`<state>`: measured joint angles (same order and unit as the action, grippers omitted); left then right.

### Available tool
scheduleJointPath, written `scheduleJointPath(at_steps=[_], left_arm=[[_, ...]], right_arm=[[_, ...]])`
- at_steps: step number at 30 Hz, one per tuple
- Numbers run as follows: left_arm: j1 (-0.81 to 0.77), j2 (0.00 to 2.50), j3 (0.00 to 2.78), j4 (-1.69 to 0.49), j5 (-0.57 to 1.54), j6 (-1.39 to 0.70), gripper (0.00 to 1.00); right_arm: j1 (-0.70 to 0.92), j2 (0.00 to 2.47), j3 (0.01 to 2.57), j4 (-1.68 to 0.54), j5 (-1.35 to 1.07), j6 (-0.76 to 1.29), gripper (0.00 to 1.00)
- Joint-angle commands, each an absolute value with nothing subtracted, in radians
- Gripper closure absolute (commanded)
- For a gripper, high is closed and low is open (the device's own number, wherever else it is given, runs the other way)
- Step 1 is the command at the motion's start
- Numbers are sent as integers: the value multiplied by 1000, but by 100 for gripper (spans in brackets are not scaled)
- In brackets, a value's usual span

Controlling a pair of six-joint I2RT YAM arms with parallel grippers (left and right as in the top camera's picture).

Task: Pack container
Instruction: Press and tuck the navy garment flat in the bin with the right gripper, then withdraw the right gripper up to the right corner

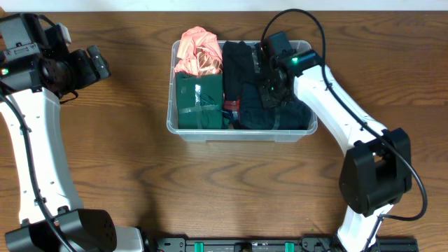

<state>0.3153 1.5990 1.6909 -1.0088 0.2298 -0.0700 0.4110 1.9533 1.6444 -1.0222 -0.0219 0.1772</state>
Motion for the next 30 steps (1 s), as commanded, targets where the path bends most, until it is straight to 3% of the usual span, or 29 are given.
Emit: scheduleJointPath(at_steps=[1, 4, 6, 11, 15, 23, 30], left_arm=[[319, 1601, 1686, -1009, 228, -52, 2], [319, 1601, 1686, -1009, 228, -52, 2], [319, 1601, 1686, -1009, 228, -52, 2], [319, 1601, 1686, -1009, 228, -52, 2], [319, 1601, 1686, -1009, 228, -52, 2], [319, 1601, 1686, -1009, 228, -52, 2], [319, 1601, 1686, -1009, 228, -52, 2]], right_arm=[[377, 1860, 1725, -1042, -34, 170, 90], [324, 1782, 1782, -1063, -33, 167, 68], [274, 1726, 1804, -1063, -34, 167, 61], [106, 1612, 1812, -1056, -35, 179, 31], [-39, 1576, 1812, -1068, -34, 202, 3], [-244, 1586, 1803, -1075, -32, 250, 1], [-303, 1589, 1803, -1086, -26, 250, 1]])
